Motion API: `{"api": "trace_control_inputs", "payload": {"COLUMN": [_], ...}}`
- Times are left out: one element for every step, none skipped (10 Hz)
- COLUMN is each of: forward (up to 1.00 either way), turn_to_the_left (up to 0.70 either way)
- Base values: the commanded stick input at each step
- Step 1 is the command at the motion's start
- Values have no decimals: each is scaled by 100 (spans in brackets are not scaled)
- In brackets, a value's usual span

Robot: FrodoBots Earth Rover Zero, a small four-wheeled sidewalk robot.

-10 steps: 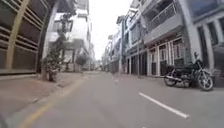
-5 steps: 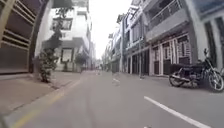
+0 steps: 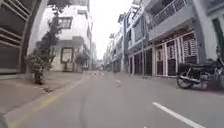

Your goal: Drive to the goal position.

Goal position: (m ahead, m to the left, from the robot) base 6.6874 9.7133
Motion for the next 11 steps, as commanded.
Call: {"api": "trace_control_inputs", "payload": {"forward": [85,85,85,85,85,85,85,85,85,85,85], "turn_to_the_left": [0,0,0,0,0,0,0,0,0,0,0]}}
